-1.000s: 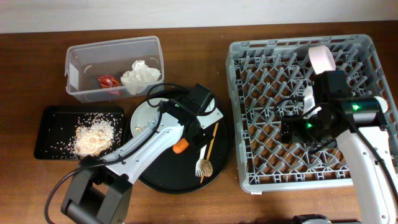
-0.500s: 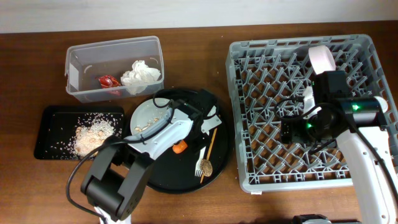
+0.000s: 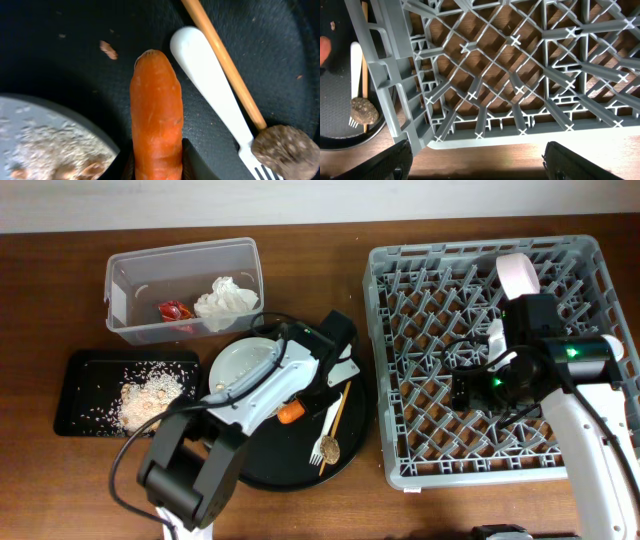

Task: Sort waste into correct bins and load items into the dishwasher rack
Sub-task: 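Grasp the carrot with the left gripper and move it over the black tray, then release the carrot on the black tray and move the left gripper to the plate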

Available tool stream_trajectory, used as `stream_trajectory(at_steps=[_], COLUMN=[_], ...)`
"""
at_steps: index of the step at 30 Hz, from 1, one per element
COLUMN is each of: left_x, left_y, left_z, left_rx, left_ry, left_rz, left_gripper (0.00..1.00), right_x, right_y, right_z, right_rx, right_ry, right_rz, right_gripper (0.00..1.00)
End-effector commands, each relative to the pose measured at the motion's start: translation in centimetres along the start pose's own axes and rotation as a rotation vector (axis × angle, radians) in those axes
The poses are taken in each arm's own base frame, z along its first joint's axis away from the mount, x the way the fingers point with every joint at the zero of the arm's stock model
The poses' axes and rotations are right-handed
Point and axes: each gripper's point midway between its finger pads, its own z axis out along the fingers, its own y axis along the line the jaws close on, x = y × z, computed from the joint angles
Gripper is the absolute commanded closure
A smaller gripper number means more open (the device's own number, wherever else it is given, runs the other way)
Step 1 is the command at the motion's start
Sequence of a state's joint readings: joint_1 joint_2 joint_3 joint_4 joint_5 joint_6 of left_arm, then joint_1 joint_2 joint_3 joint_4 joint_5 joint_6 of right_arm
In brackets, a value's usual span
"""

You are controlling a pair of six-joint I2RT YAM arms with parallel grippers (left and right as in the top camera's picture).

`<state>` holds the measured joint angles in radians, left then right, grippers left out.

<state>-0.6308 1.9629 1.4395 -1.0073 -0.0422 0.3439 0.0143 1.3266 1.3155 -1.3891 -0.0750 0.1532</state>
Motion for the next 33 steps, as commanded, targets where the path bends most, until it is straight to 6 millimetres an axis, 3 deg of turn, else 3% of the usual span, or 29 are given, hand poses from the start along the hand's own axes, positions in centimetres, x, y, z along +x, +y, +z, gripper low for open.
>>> stream_trajectory(at_steps=[1, 4, 6, 10, 12, 16, 19, 23, 27, 33], left_x=[-0.5, 1.8, 4.7, 13.6, 19.2, 27.3, 31.7, 34.1, 34.5, 34.8], left_y=[2.5, 6.6, 9.9, 16.9, 20.1, 23.1, 24.4, 25.4, 26.2, 25.4], left_z=[-5.3, -8.3, -9.3, -9.2, -9.0, -9.0, -9.1, -8.4, -4.1, 1.7], left_rx=[-0.120, -0.167, -0.181, -0.197, -0.214, -0.250, -0.292, -0.354, -0.364, -0.279], left_ry=[-0.115, -0.169, -0.176, -0.114, -0.099, -0.090, -0.097, -0.100, -0.074, 0.053], left_rz=[-0.133, -0.360, -0.541, -0.967, -1.238, -1.572, -1.705, -1.757, -1.759, -1.757], left_gripper=[1.00, 1.00, 1.00, 0.99, 1.00, 1.00, 1.00, 0.99, 0.99, 0.99], right_x=[-0.2, -0.2, -0.2, -0.2, -0.1, -0.1, -0.1, -0.1, 0.0, 0.0], right_y=[-0.2, -0.2, -0.2, -0.2, -0.3, -0.3, -0.3, -0.3, -0.3, -0.3], right_z=[-0.5, -0.5, -0.5, -0.5, -0.5, -0.5, -0.5, -0.5, -0.5, -0.5], right_rx=[0.007, 0.007, 0.007, 0.008, 0.008, 0.008, 0.008, 0.008, 0.009, 0.009], right_ry=[-0.017, -0.017, -0.017, -0.017, -0.011, -0.011, -0.011, -0.011, -0.010, -0.006], right_rz=[-0.002, -0.002, -0.002, -0.001, -0.001, -0.001, -0.001, -0.001, -0.001, -0.001], right_gripper=[0.12, 0.12, 0.12, 0.12, 0.12, 0.12, 0.12, 0.12, 0.12, 0.12])
